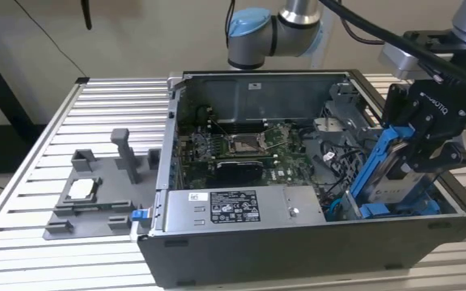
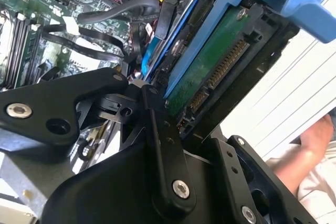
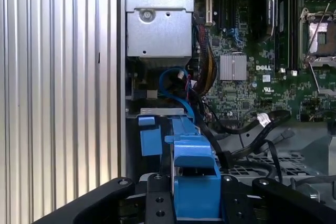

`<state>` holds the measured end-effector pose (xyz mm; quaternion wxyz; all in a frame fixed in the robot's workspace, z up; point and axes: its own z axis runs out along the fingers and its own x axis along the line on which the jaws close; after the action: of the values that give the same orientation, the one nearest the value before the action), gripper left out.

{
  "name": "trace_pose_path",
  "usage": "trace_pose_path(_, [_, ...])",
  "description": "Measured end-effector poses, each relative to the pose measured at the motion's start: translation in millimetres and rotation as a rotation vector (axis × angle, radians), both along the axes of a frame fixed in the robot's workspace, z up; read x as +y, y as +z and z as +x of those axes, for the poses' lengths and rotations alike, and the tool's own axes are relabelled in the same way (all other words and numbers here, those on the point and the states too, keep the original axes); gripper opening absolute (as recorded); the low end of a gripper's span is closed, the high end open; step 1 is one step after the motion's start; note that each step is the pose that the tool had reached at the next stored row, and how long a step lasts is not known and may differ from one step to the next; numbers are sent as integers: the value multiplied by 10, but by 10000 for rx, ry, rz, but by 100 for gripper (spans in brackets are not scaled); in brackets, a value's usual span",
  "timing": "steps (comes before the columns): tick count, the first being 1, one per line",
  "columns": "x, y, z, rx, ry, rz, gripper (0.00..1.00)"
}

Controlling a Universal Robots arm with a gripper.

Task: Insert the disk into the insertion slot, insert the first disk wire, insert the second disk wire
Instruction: 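Insert the disk into the insertion slot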

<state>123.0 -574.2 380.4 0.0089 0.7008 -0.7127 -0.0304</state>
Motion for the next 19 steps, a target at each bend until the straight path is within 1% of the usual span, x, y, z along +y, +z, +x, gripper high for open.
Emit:
trace_pose_path(6, [0, -110, 0, 0, 0, 0, 32])
trace_pose_path(7, [0, -118, 0, 0, 0, 2, 32])
trace_pose_path(13, [0, -123, -1, 0, -1, 1, 32])
trace_pose_path(14, [1, -124, 1, -3, 1, 3, 34])
trace_pose_path(16, [0, -125, 0, 0, 0, 0, 34])
trace_pose_path(17, [0, -127, 0, 0, 0, 1, 40])
trace_pose_path(19, [0, -127, 0, 0, 0, -2, 40])
